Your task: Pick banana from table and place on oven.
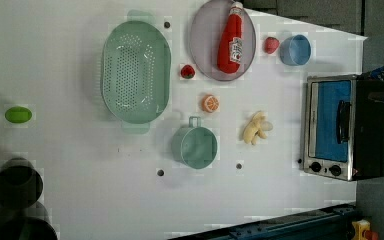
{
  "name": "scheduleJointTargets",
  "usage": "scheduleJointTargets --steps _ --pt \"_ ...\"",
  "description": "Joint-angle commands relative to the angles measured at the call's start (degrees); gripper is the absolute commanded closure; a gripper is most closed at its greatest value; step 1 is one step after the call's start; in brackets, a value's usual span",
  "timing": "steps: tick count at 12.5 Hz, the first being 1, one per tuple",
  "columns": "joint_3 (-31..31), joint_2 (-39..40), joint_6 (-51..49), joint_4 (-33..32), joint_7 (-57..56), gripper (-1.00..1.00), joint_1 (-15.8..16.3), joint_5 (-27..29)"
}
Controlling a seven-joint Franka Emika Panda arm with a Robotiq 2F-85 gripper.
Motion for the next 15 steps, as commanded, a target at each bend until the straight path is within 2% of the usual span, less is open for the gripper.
scheduleJointTargets --steps 1,3,8,15 --pt "-1.0 -26.0 -8.1 -18.5 5.4 -0.58 -1.6 -2.0" --pt "-1.0 -26.0 -8.1 -18.9 5.4 -0.99 -1.6 -2.0" --pt "-0.9 -24.2 -5.1 -21.7 5.4 -1.00 -1.6 -2.0" --pt "-0.7 -13.6 17.6 -32.5 5.4 -1.00 -1.5 -2.0"
